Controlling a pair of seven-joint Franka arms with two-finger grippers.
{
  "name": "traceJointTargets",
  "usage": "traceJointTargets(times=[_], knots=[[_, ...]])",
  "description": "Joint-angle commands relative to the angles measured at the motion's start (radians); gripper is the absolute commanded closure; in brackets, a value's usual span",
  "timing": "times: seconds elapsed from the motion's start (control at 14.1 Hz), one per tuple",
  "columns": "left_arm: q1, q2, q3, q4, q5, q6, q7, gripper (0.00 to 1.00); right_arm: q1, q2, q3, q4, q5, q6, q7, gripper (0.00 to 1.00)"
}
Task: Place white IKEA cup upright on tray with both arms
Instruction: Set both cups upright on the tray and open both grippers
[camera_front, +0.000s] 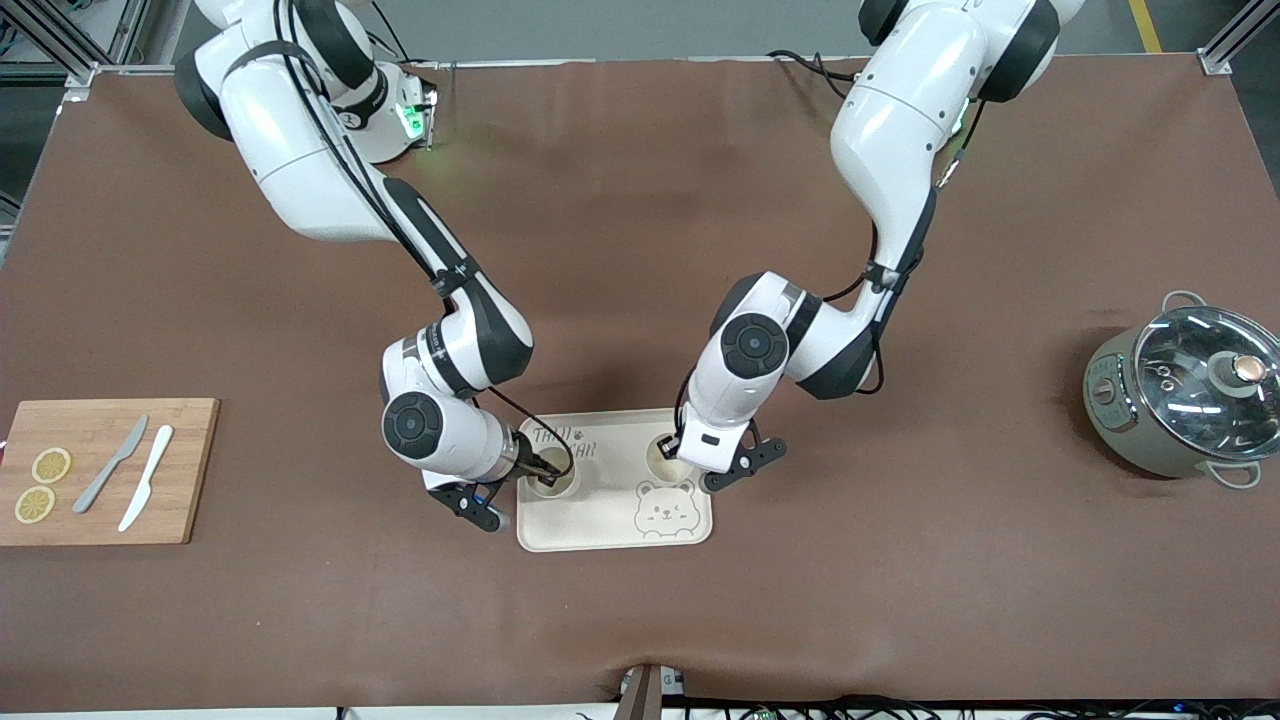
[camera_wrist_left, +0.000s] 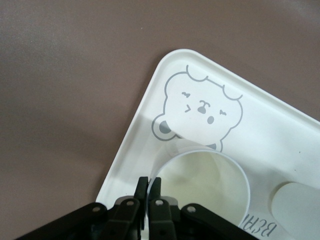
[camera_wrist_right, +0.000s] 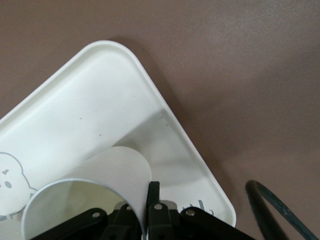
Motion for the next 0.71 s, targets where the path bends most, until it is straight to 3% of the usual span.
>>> traceJointTargets(times=[0.0, 0.07, 0.14, 0.21, 0.28, 0.43, 0.57, 0.64], knots=[[-0.007, 0.006, 0.005, 0.004, -0.022, 0.011, 0.002, 0.78, 0.012, 0.0, -0.009, 0.0, -0.014, 0.012, 0.022, 1.0], [-0.007, 0.006, 0.007, 0.004, -0.022, 0.011, 0.004, 0.74, 0.012, 0.0, -0.01, 0.0, -0.014, 0.012, 0.022, 1.0], [-0.007, 0.004, 0.007, 0.004, -0.02, 0.011, 0.004, 0.7, 0.012, 0.0, -0.009, 0.001, -0.014, 0.012, 0.021, 0.87], [-0.007, 0.004, 0.007, 0.004, -0.02, 0.011, 0.004, 0.65, 0.01, 0.0, -0.009, 0.001, -0.014, 0.01, 0.021, 0.8], [-0.007, 0.003, 0.007, 0.003, -0.02, 0.011, 0.004, 0.61, 0.01, 0.0, -0.01, 0.001, -0.014, 0.01, 0.021, 0.62], [-0.001, -0.01, 0.007, 0.003, -0.019, 0.011, 0.002, 0.5, 0.01, 0.0, -0.01, 0.001, -0.014, 0.01, 0.021, 0.41], [0.003, -0.028, 0.007, 0.003, -0.019, 0.004, -0.002, 0.4, 0.009, 0.0, -0.01, 0.001, -0.014, 0.01, 0.021, 0.1], [0.006, -0.036, 0.007, 0.003, -0.019, 0.001, -0.002, 0.33, 0.007, 0.0, -0.009, 0.001, -0.014, 0.01, 0.021, 0.0]])
